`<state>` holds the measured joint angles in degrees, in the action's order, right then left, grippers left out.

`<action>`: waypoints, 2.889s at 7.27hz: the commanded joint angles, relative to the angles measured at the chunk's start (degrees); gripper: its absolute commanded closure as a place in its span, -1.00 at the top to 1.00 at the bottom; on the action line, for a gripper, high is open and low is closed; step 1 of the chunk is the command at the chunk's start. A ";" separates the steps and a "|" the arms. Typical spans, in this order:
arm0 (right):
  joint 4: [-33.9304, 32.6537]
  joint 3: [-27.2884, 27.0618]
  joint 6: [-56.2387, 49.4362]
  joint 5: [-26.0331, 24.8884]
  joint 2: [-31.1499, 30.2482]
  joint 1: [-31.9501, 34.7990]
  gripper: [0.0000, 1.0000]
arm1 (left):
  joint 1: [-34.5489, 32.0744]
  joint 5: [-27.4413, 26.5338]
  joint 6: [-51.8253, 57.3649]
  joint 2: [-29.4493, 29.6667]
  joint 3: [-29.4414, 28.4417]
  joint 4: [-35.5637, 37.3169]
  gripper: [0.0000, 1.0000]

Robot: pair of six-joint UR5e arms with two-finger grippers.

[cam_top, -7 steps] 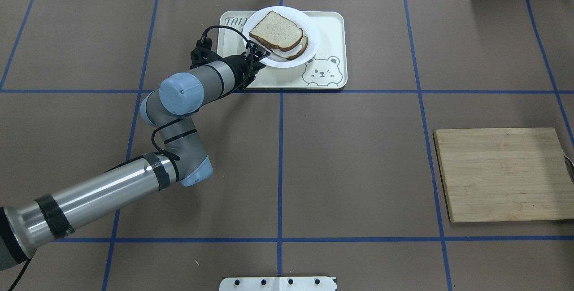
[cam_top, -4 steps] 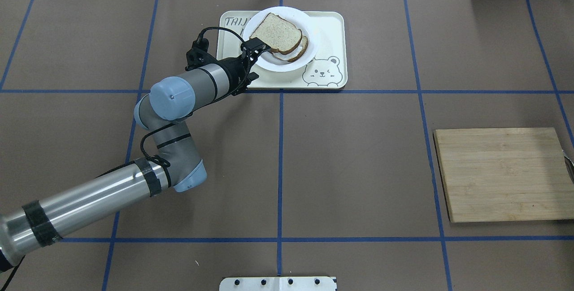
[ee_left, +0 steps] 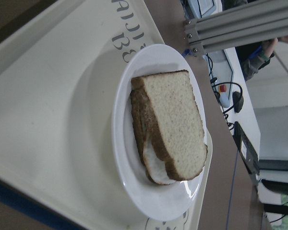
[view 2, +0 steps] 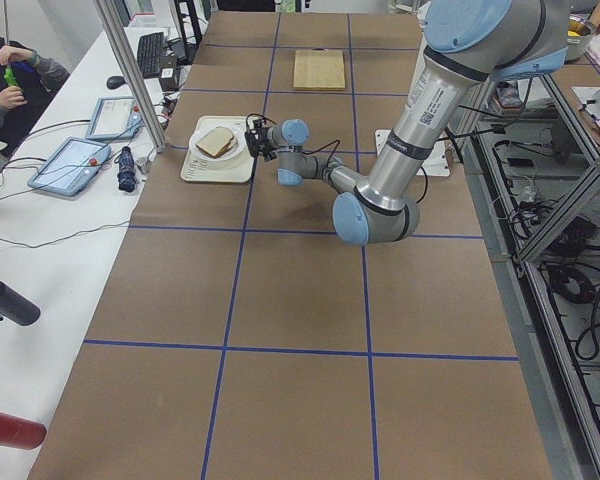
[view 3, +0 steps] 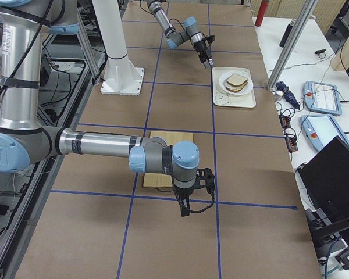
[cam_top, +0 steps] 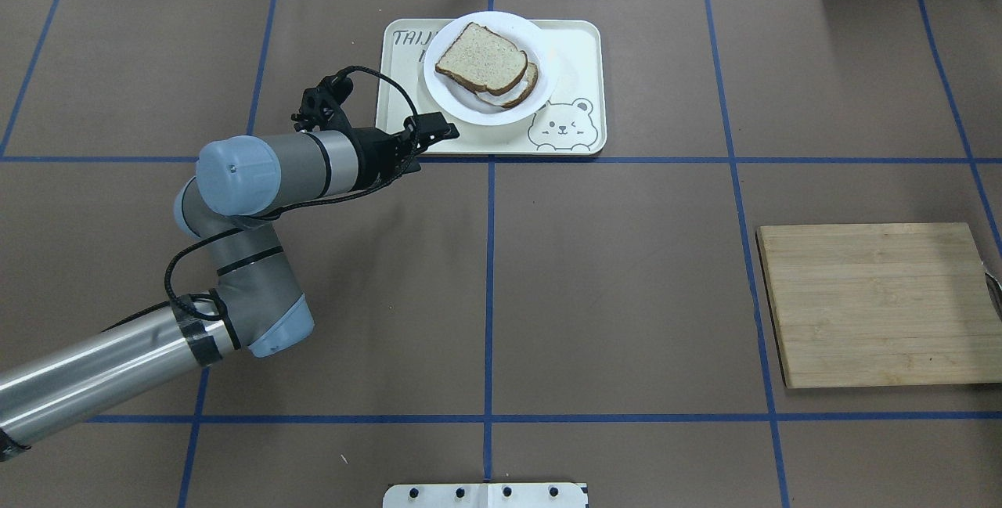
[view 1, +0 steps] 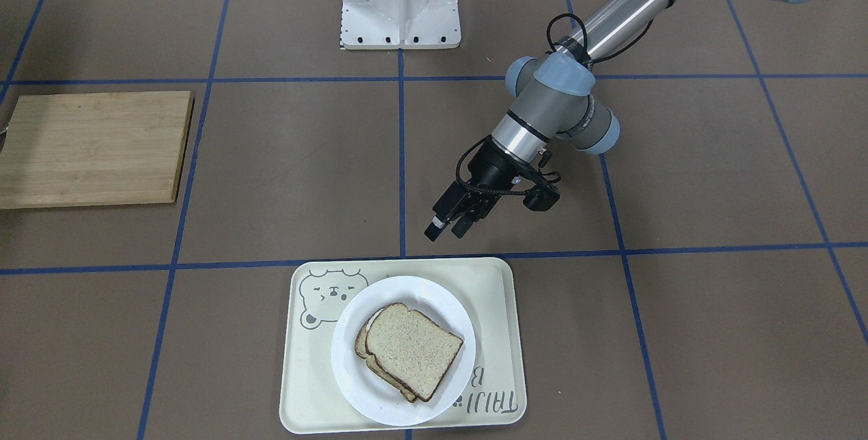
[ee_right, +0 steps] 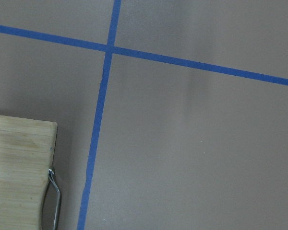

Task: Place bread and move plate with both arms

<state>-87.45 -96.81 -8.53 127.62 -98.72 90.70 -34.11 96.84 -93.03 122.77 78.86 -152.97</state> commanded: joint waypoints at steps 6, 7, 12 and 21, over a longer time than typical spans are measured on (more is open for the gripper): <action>0.00 0.48 0.09 -0.09 -0.07 0.09 1.00 | -24.44 24.84 72.61 -18.57 28.10 54.89 0.96; 0.00 0.48 0.09 -0.09 -0.07 0.09 1.00 | -30.43 25.41 82.21 -22.71 27.49 55.76 0.96; 0.00 0.92 0.18 0.00 -0.07 0.00 1.00 | -52.09 27.87 105.51 -29.93 22.14 75.55 0.96; 0.00 0.83 0.26 0.17 0.01 0.00 1.00 | -57.30 36.23 104.89 -34.88 22.29 73.96 0.96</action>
<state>-87.45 -95.98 -8.24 127.79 -98.68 90.75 -91.42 132.92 11.77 88.13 100.51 -78.99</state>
